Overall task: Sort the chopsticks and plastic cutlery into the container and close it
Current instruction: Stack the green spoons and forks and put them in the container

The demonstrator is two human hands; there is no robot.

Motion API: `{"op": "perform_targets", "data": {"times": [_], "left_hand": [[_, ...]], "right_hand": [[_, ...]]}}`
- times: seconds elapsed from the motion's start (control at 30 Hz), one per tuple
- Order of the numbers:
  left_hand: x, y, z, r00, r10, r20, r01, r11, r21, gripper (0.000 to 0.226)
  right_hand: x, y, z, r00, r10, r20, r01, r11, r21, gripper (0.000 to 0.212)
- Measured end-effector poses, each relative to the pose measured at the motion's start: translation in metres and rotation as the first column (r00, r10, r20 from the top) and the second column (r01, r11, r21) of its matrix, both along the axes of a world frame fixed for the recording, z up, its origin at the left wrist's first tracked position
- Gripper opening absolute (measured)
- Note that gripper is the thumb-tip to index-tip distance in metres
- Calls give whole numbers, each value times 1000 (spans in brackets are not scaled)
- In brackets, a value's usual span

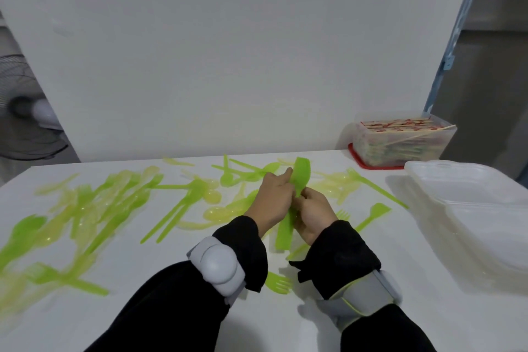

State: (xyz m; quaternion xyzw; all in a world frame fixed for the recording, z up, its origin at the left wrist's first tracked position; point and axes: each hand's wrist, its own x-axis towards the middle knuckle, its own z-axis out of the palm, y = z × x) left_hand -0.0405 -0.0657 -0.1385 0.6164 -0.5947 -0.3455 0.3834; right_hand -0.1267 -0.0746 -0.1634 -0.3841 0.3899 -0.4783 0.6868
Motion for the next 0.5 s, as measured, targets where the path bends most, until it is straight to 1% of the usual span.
{"op": "perform_targets", "data": {"times": [0.03,0.07,0.1,0.17,0.2,0.23,0.27,0.3,0.33,0.4,0.43,0.47,0.5], "left_hand": [[-3,0,0,997,10,-83,-7,999,37,35],[-5,0,1,991,11,-137,1,996,91,27],[-5,0,0,989,3,-150,18,989,143,37],[-1,-3,0,983,-17,-181,54,977,204,91],[0,-5,3,980,-23,-200,66,975,214,111],[3,-10,3,980,-20,-200,69,967,243,125],[6,-14,3,982,-35,-184,84,960,268,133],[8,-18,5,984,-77,-161,121,949,291,134],[10,-19,9,979,-136,-153,178,935,308,126],[12,-18,20,943,-220,-248,292,906,307,88],[14,-19,25,931,-231,-282,313,904,291,71],[18,-21,28,937,-220,-271,290,922,255,64],[25,-25,30,962,-189,-197,230,951,208,56]], "right_hand": [[0,-1,0,1000,0,-21,0,1000,-10,21],[-1,-1,-1,999,6,-38,-6,1000,-15,23],[-1,-2,-1,999,14,-51,-15,1000,-15,26],[0,-5,-3,999,18,-47,-19,1000,-12,28],[0,-7,-4,1000,16,-25,-16,1000,-5,27],[0,-9,-4,1000,23,6,-23,1000,1,25],[0,-11,-3,999,37,31,-37,999,4,20],[1,-12,-2,998,51,46,-51,999,5,17],[1,-13,-1,997,54,51,-55,998,5,15],[2,-14,-1,999,28,40,-29,999,19,13],[2,-16,-1,1000,7,25,-8,1000,30,13],[0,-17,-2,1000,-18,8,17,999,41,14],[-3,-19,-3,999,-44,-3,44,998,53,15]]}}
